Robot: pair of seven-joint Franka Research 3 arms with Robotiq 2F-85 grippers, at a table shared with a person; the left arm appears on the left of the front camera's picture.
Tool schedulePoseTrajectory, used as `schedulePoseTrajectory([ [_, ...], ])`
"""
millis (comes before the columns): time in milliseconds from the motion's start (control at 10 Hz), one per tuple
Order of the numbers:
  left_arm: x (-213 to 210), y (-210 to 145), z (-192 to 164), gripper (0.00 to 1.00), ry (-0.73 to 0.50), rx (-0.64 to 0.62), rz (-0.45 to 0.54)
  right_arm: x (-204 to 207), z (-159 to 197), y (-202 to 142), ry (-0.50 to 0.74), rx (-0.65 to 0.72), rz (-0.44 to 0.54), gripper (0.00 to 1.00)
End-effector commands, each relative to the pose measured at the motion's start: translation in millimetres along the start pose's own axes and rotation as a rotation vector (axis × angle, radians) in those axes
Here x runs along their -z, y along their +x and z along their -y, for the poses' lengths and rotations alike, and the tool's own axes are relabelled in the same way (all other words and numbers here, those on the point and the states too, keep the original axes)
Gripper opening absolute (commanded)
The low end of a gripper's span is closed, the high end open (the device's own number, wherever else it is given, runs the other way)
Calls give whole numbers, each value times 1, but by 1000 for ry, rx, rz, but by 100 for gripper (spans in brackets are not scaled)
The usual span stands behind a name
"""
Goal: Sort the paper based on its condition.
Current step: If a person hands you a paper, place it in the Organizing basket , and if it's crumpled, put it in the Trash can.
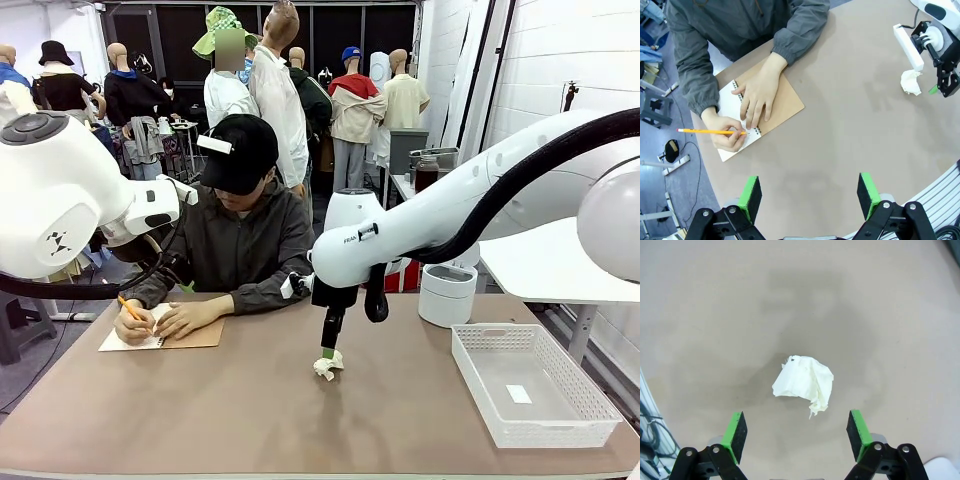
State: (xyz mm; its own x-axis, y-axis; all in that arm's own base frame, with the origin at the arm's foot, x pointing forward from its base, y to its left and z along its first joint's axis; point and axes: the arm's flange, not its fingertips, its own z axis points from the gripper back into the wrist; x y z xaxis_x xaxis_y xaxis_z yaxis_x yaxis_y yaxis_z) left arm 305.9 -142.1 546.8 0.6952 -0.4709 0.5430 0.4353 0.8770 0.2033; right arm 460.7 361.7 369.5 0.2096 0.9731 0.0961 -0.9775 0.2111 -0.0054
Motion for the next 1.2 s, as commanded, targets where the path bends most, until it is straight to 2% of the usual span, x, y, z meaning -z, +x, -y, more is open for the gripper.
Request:
schedulePoseTrajectory([
  [0, 0, 0, -1, 100, 1, 12, -3, 5, -2, 9, -12, 14, -39, 100],
  [500, 0, 0, -1, 100, 1, 12, -3, 26, -6, 17, -39, 20, -91, 100],
  [1100, 0, 0, -1, 100, 1, 12, -3, 40, -2, 24, -75, 3, -91, 100],
])
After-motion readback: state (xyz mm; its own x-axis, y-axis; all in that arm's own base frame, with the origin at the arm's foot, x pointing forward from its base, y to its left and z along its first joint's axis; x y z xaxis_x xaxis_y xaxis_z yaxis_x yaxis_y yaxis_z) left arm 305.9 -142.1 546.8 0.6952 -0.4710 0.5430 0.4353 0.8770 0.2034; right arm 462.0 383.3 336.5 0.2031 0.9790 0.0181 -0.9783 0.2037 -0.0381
